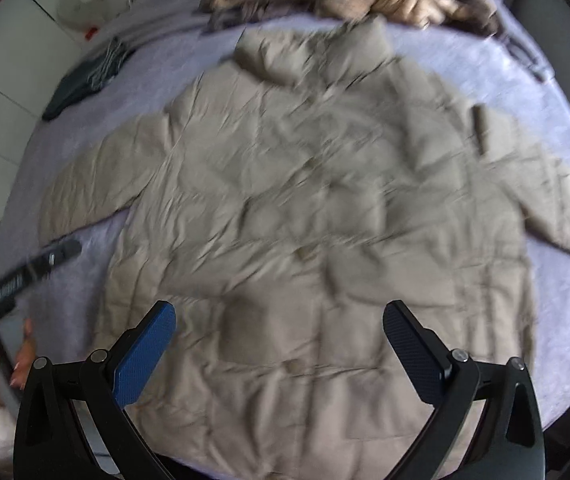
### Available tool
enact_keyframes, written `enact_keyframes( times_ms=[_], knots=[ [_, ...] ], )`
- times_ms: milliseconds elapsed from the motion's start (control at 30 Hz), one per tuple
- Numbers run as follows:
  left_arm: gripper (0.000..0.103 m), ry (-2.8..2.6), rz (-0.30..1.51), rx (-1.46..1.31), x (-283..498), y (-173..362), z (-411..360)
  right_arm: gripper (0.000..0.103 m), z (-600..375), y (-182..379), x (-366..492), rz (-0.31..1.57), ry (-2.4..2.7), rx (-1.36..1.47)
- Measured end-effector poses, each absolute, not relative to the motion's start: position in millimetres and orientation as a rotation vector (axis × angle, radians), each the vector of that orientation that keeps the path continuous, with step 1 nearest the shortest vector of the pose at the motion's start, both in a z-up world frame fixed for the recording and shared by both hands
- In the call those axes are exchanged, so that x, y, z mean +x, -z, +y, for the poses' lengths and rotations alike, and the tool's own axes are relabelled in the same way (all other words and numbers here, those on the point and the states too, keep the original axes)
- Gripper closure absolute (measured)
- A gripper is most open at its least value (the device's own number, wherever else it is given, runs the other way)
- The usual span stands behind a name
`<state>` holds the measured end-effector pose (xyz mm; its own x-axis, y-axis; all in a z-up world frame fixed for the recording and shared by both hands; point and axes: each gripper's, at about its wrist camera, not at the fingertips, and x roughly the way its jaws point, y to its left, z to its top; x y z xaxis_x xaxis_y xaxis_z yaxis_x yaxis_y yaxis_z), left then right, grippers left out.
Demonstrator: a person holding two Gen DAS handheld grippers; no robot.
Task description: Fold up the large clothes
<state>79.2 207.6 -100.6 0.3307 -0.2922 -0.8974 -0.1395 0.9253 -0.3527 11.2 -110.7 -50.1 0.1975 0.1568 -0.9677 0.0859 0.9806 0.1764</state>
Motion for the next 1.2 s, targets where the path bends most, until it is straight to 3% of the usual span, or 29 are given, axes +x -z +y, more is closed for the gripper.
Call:
enact_keyframes(
  times_ms=[167,300,533,633,667,700,867,900,933,967,1000,1033,1200],
  knots=[
    [0.0,0.08,1.238,-0.69,109,157,271,0.0,-66,80,24,1.429,-0.078,0.149],
    [0.0,0.031,1.209,-0.767,134,185,304,0.0,-41,95,34,1.45,-0.1,0.134],
    [0.002,-0.135,1.096,-0.823,169,195,372,0.0,-6,115,62,1.432,-0.121,0.128],
    [0.046,-0.215,1.091,-0.798,183,201,393,0.0,4,123,79,1.409,-0.132,0.15],
    [0.076,-0.21,1.08,-0.783,186,203,400,0.0,8,126,85,1.402,-0.136,0.162],
    [0.092,-0.188,1.071,-0.776,187,204,403,0.0,11,128,90,1.397,-0.144,0.173],
    [0.095,-0.232,0.994,-0.493,189,166,378,0.001,26,143,120,1.319,-0.176,0.253],
    [0.095,-0.231,0.972,-0.442,185,156,371,0.012,29,144,126,1.292,-0.188,0.283],
    [0.095,-0.227,0.942,-0.38,181,144,365,0.033,32,147,134,1.274,-0.201,0.308],
    [0.095,-0.222,0.916,-0.334,178,133,360,0.046,35,150,139,1.262,-0.212,0.329],
    [0.095,-0.212,0.887,-0.287,175,119,353,0.074,37,156,146,1.255,-0.217,0.346],
    [0.095,-0.2,0.859,-0.254,172,107,347,0.086,40,162,152,1.253,-0.218,0.366],
    [0.095,-0.086,0.765,-0.164,167,55,306,0.091,49,190,166,1.258,-0.304,0.493]
  ],
)
